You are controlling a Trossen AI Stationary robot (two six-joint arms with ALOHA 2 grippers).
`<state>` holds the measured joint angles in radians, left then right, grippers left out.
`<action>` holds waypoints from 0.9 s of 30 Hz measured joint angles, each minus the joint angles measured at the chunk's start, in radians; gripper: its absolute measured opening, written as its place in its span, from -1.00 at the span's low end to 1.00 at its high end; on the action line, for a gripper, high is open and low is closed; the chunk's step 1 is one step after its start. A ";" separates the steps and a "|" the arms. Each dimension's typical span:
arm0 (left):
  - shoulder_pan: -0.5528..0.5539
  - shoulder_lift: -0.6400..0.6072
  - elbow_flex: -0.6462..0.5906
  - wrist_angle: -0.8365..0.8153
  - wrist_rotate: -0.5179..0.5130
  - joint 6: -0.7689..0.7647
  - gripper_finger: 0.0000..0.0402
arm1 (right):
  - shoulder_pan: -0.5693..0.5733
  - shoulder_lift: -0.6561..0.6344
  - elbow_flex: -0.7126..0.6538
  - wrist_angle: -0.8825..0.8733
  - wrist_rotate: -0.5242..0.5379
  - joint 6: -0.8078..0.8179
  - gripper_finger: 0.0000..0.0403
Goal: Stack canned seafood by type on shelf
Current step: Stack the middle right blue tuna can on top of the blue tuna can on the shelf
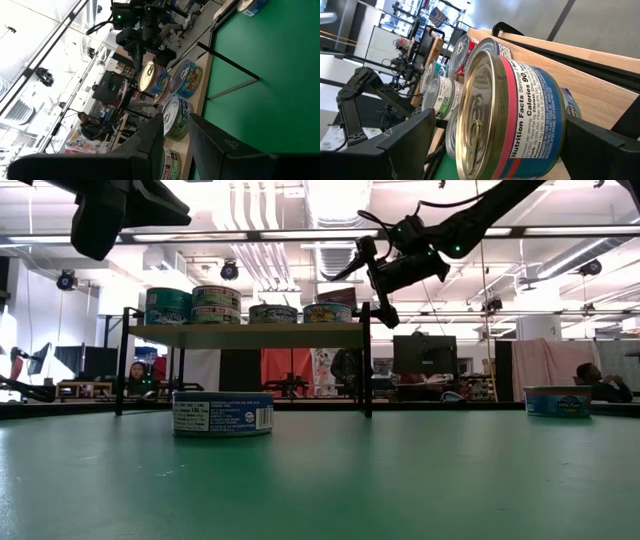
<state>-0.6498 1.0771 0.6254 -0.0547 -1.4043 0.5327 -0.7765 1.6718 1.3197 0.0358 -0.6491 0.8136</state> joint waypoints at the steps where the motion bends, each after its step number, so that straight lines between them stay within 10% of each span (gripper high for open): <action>1: 0.000 0.000 0.000 0.000 0.000 0.000 -0.63 | 0.000 0.000 0.000 0.000 0.000 0.000 0.83; 27: 0.000 0.000 0.000 0.001 0.000 -0.006 -0.63 | 0.000 0.000 0.001 -0.005 -0.005 0.080 0.83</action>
<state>-0.6498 1.0772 0.6254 -0.0540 -1.4041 0.5271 -0.7769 1.6718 1.3209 0.0307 -0.6540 0.8940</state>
